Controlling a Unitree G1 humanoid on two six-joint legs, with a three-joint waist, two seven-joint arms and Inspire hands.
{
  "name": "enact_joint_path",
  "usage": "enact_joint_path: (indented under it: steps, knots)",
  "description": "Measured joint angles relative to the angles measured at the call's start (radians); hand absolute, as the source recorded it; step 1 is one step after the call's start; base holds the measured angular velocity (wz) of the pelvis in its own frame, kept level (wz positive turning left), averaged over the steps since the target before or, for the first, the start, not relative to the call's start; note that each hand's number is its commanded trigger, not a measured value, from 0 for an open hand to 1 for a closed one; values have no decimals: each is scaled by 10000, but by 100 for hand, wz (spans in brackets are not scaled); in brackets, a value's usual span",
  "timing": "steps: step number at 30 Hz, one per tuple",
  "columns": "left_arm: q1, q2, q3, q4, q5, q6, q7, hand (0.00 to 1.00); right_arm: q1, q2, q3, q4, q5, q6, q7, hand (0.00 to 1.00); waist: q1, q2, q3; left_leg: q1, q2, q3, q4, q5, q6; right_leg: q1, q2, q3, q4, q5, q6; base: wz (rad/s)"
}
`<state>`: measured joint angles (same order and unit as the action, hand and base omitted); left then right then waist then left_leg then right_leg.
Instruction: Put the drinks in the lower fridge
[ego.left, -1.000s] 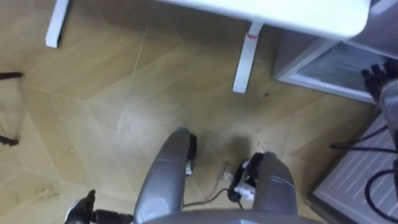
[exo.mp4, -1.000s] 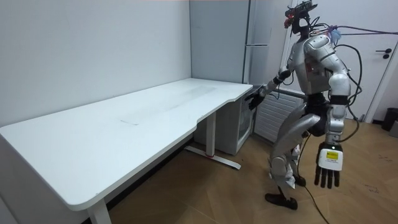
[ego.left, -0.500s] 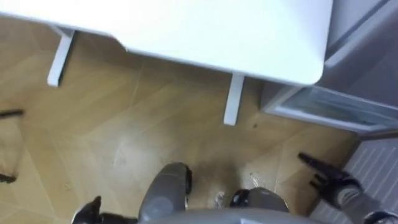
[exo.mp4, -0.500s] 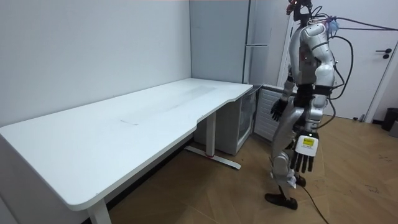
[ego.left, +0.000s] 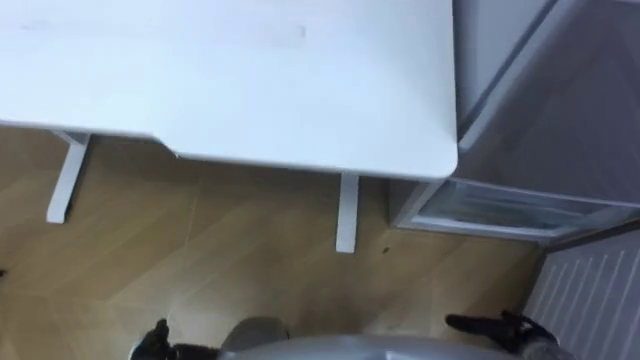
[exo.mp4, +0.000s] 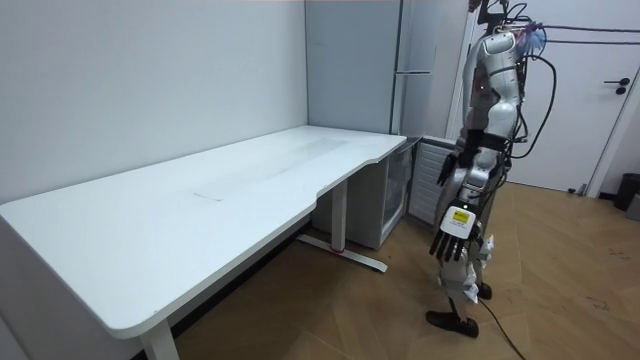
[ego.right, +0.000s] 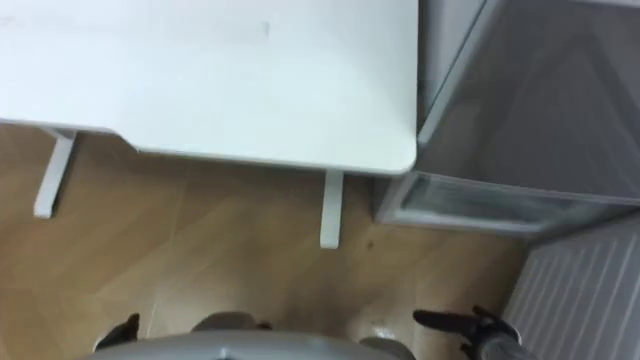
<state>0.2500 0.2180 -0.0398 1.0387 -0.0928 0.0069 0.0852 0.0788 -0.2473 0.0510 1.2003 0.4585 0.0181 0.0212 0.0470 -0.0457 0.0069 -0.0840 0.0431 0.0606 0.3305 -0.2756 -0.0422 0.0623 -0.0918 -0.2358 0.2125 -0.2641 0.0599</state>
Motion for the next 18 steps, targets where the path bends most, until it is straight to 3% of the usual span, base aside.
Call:
enact_joint_path:
  steps: [6,10,18]
  knots:
    - [24,-8,1049,-24,697,7,223,0,82,-38,-1588,-1563,-847,-26,-1171,0,-417,-154,6,322,0,193,-264,19,12,220,19,154,-308,172,28,-12]
    - [10,28,1555,-274,1295,-9,208,0,94,-188,-2363,-3177,-2232,-70,-1816,0,-693,-159,-2,529,-6,201,-401,20,15,225,20,397,-274,218,30,-17]
    - [146,28,1661,-706,1937,-70,208,0,314,-217,-3429,-6319,-4281,-427,-3508,0,-849,-97,-88,1068,-20,507,-996,88,62,220,19,928,-250,224,35,-19]
